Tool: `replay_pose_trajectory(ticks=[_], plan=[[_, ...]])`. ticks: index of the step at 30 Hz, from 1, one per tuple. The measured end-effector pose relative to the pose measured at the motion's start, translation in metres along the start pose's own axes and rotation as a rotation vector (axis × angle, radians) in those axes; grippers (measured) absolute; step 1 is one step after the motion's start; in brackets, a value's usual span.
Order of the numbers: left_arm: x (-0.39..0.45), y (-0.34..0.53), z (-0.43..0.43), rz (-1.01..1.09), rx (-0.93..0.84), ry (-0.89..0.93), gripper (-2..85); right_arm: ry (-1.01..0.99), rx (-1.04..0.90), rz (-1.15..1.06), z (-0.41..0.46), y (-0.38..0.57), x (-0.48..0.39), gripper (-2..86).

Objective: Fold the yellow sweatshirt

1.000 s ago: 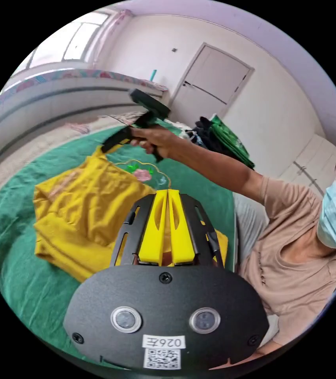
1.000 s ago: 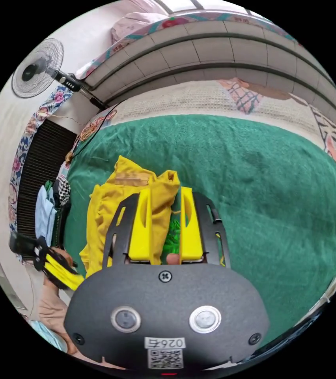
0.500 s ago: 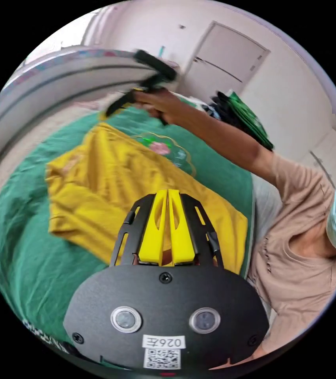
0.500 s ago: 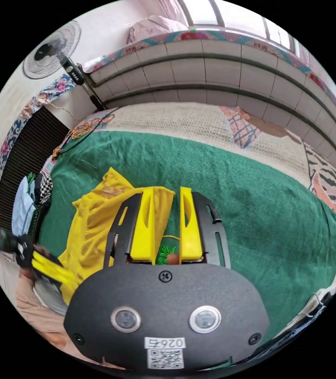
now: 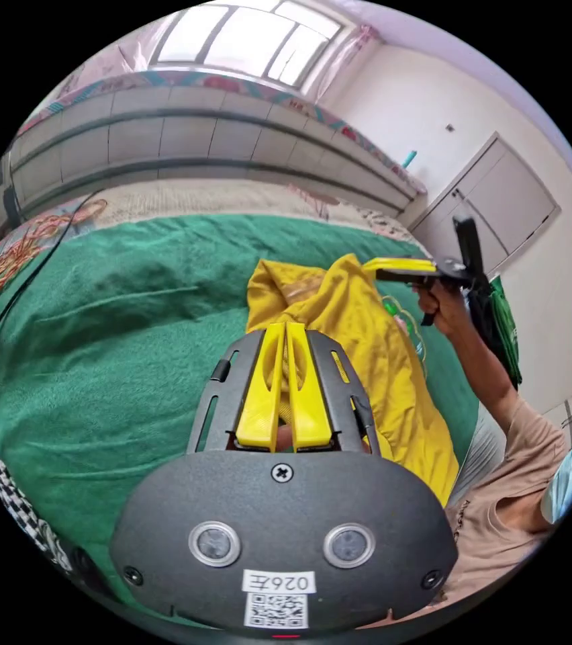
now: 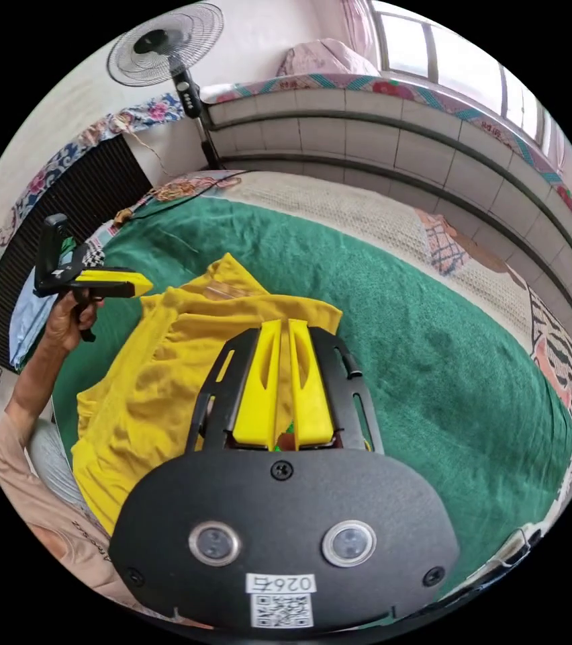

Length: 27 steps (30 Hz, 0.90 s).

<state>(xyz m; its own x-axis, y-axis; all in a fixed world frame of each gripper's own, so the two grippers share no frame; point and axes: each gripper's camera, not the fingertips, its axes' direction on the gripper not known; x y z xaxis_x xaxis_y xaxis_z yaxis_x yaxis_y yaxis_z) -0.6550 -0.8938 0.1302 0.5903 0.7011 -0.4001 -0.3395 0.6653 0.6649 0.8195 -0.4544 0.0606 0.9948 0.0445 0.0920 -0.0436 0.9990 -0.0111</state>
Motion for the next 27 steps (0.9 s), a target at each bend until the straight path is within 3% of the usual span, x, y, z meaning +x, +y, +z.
replay_pose_trajectory(ticks=[2,4,6,8,13,17,20,22,27], plan=[[0.005,-0.008,-0.008,0.022,0.062,0.043,-1.0,-0.02,0.022,-0.031,-0.012,0.003,-0.005,-1.3],[0.013,-0.029,0.016,0.094,-0.004,0.082,-1.0,-0.026,-0.009,-0.085,0.002,-0.007,-0.008,-1.2],[0.008,-0.045,0.049,0.116,-0.196,-0.078,-0.9,0.053,-0.135,-0.069,0.021,-0.022,0.007,-1.2],[0.0,-0.054,0.031,0.121,-0.163,-0.086,-0.9,-0.007,-0.104,0.022,-0.015,-0.032,0.033,-1.1],[0.007,-0.067,-0.128,0.138,0.004,-0.27,-1.0,0.3,0.306,-0.071,-0.27,0.019,0.022,-0.9],[0.065,-0.039,-0.254,0.354,0.276,-0.097,-1.0,0.277,0.562,-0.194,-0.416,0.102,-0.018,-0.9],[0.104,-0.016,-0.29,0.446,0.327,0.078,-1.0,0.07,0.308,-0.276,-0.435,0.131,-0.04,-0.9],[0.118,-0.014,-0.275,0.456,0.179,0.099,-1.0,-0.026,0.094,-0.283,-0.416,0.154,-0.059,-0.9],[0.101,-0.019,-0.237,0.371,-0.152,0.149,-1.0,-0.043,-0.092,-0.286,-0.404,0.196,-0.094,-0.9]])
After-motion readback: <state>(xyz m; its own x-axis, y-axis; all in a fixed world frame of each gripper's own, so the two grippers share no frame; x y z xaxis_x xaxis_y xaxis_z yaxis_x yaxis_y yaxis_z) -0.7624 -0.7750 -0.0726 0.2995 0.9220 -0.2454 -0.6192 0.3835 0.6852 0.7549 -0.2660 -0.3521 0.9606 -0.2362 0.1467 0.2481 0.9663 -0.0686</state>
